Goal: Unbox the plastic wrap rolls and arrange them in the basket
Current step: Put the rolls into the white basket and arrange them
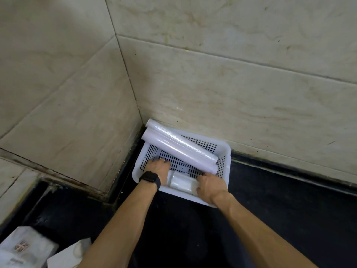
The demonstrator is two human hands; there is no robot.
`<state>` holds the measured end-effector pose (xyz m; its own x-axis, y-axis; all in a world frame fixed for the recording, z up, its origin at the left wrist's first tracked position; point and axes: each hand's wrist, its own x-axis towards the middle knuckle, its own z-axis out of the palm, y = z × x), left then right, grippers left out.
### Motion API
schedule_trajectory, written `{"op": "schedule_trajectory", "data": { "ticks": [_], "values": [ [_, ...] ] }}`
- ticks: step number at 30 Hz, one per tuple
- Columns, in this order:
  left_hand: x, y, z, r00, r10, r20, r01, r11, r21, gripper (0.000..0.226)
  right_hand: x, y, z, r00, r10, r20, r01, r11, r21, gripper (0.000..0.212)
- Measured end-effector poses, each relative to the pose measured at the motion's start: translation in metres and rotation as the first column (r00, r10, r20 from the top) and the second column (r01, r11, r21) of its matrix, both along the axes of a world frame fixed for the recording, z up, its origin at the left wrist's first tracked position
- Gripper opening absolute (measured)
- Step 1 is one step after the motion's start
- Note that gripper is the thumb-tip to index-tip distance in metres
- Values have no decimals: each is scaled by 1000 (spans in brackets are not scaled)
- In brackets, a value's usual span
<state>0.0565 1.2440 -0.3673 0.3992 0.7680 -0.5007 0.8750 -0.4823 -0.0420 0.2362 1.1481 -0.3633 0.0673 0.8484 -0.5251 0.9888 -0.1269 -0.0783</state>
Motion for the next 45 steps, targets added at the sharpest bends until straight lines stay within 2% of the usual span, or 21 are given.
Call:
{"op": "schedule_trajectory", "data": {
  "ticks": [4, 13, 16, 20, 24, 27, 29, 31, 36, 37, 41, 45],
  "values": [
    [0, 0, -3, 1000, -4, -12, 5, 1000, 21, 47, 2, -1, 0, 1000, 23, -15, -23, 1000, -1, 30],
    [-11, -1, 5, 997, 3, 83, -1, 1000, -26, 37, 1, 0, 2, 999, 28, -26, -28, 999, -14, 31],
    [-17, -3, 10, 990, -18, 137, 16, 1000, 18, 42, 0, 0, 3, 999, 35, -30, -35, 999, -17, 32],
    [-26, -3, 23, 975, -72, 210, 47, 991, 122, 36, 0, 0, 5, 998, 35, -51, -36, 999, -21, 28],
    [-47, -1, 42, 926, -18, 378, -36, 990, 136, 32, 2, -3, 5, 997, 29, -78, -29, 1000, 3, 23],
    [-71, -4, 51, 765, 229, 602, -263, 964, -32, 21, 2, -6, 5, 994, -2, -113, 6, 999, 39, 22],
    [-89, -13, 51, 571, 438, 694, -436, 878, -196, 16, 0, -5, 5, 983, -50, -177, 63, 996, 70, 21],
    [-103, -26, 44, 368, 591, 718, -554, 760, -341, 17, -4, -1, 5, 956, -99, -277, 124, 990, 73, 21],
    [-117, -56, 15, 5, 727, 687, -627, 537, -564, 23, -28, 17, 4, 924, -80, -373, 86, 996, -3, 44],
    [-117, -60, 11, -19, 729, 684, -622, 527, -579, 23, -34, 22, 4, 922, -74, -381, 73, 997, -19, 47],
    [-114, -68, 5, 24, 699, 715, -631, 565, -532, 24, -54, 41, -2, 936, -41, -349, 20, 998, -63, 41],
    [-114, -64, 3, 15, 705, 709, -614, 566, -550, 24, -66, 55, -10, 958, -40, -285, 13, 995, -98, 52]
  ]
}}
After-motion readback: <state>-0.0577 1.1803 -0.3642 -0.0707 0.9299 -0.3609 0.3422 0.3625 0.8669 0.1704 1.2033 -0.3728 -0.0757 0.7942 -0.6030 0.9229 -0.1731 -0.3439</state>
